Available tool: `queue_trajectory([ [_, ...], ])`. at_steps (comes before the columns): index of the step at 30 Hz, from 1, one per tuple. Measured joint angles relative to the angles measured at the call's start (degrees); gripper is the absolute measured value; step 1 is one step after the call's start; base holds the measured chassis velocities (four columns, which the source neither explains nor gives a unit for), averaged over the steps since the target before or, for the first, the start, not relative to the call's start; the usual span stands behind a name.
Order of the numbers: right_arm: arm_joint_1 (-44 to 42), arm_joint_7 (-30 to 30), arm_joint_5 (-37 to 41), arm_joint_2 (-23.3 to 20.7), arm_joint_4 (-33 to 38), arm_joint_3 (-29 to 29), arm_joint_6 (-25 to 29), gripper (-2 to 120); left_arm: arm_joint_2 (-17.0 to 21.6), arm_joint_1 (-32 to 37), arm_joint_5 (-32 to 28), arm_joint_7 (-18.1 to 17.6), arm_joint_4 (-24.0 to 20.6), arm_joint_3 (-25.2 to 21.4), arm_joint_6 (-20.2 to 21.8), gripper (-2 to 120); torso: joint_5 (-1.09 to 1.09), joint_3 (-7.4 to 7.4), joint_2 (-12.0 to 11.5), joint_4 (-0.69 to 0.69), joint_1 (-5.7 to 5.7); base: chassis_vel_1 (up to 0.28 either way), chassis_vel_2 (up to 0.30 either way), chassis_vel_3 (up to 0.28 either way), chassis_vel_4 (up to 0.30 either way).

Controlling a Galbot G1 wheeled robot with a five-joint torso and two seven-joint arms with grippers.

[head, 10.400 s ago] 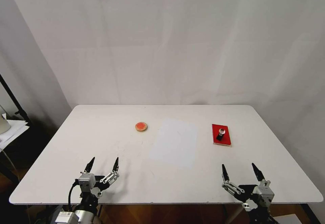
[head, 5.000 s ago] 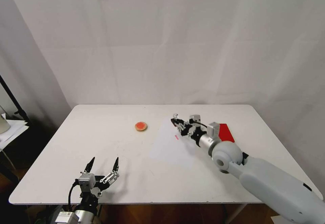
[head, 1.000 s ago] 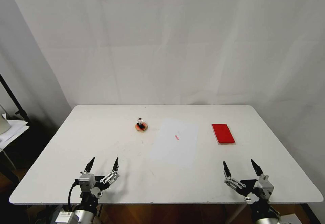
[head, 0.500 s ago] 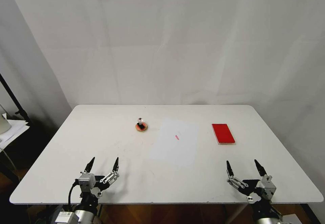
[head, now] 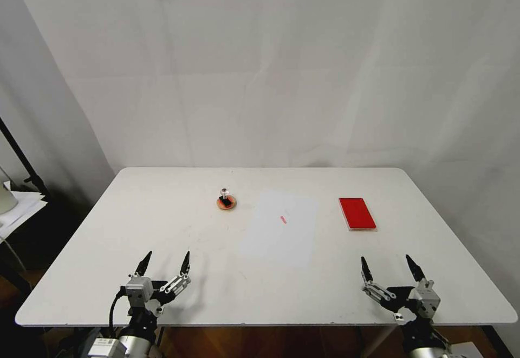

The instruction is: Pick up the stamp from the ink pad and place it onto another ink pad.

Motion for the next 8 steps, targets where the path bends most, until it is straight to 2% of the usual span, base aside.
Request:
queue_trajectory([
  [8, 0.03, 0.02, 0.03, -0.02, 0.02, -0.03, -0.03, 100, 0.0, 0.0, 0.0, 0.0, 0.0, 0.0, 0.0, 100, 0.0, 0.0, 0.0, 0.0, 0.0, 0.0, 0.0, 0.0, 0.0],
])
